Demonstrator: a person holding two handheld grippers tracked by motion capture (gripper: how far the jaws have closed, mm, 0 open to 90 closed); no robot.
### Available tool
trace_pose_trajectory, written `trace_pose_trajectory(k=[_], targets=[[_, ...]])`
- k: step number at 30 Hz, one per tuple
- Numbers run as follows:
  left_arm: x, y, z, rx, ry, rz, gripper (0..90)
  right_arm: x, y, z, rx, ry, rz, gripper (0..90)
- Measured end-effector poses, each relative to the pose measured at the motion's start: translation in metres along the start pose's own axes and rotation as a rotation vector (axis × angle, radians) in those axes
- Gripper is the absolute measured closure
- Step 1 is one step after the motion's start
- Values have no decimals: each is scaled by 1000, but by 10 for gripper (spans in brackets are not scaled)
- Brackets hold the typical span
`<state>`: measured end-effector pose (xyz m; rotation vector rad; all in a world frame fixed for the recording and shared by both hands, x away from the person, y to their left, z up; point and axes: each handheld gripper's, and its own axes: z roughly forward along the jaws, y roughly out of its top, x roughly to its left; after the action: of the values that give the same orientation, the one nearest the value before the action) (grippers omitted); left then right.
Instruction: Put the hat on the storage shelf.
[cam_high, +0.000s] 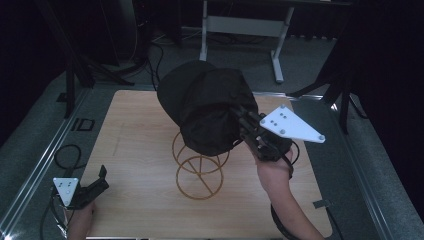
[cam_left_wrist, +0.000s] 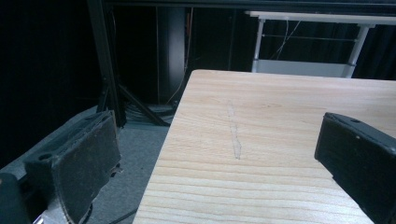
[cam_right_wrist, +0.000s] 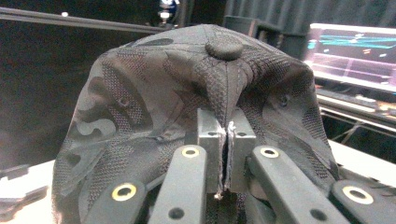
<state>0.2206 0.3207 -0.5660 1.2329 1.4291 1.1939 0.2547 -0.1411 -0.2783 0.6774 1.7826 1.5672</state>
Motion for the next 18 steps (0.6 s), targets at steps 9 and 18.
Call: trace_pose_trajectory(k=[9, 18], targets=[[0, 0, 0, -2, -1, -1, 5, 15, -22, 11, 46, 57, 19, 872], [0, 0, 0, -2, -2, -1, 5, 22, -51, 19, 113, 74, 28, 872]])
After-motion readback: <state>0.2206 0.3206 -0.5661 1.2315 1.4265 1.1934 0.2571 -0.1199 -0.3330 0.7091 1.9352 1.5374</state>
